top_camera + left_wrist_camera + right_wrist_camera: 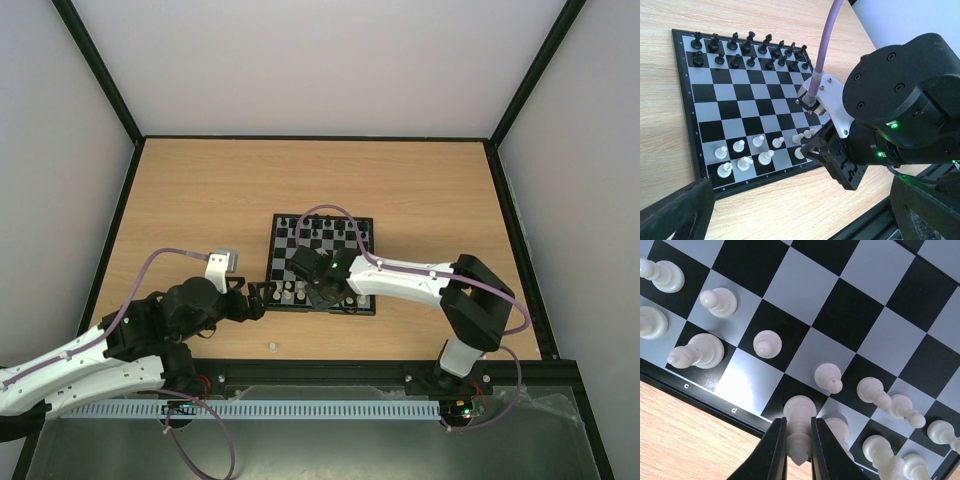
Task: Set up the chess pieces on the board
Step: Place the chess piece on the chessboard.
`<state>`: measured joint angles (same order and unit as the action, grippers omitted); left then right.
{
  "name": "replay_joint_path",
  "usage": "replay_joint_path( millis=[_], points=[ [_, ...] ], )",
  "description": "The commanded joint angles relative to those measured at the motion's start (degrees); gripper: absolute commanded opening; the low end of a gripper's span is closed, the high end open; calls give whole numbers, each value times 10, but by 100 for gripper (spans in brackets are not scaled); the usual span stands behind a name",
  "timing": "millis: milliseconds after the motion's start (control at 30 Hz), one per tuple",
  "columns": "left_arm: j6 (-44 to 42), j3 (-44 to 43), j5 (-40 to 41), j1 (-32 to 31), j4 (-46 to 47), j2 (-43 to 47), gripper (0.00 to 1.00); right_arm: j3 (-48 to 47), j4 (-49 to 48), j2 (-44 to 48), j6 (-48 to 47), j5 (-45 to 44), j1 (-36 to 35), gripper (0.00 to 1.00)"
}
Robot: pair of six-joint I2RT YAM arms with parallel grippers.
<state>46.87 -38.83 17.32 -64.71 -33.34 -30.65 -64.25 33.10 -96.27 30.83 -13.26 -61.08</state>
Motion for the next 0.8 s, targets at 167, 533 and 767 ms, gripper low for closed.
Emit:
replay_joint_path(
  millis=[167, 533, 767],
  points=[
    [-7, 5, 1, -2, 2, 4, 99, -12, 6, -23, -9, 10, 2, 4],
    [-7, 5, 1, -2, 3, 4, 99, -6, 6, -22, -8, 16, 2, 4],
    [-7, 6, 2, -2, 3, 3, 99, 3, 7, -10, -4, 15, 3, 4]
  ],
)
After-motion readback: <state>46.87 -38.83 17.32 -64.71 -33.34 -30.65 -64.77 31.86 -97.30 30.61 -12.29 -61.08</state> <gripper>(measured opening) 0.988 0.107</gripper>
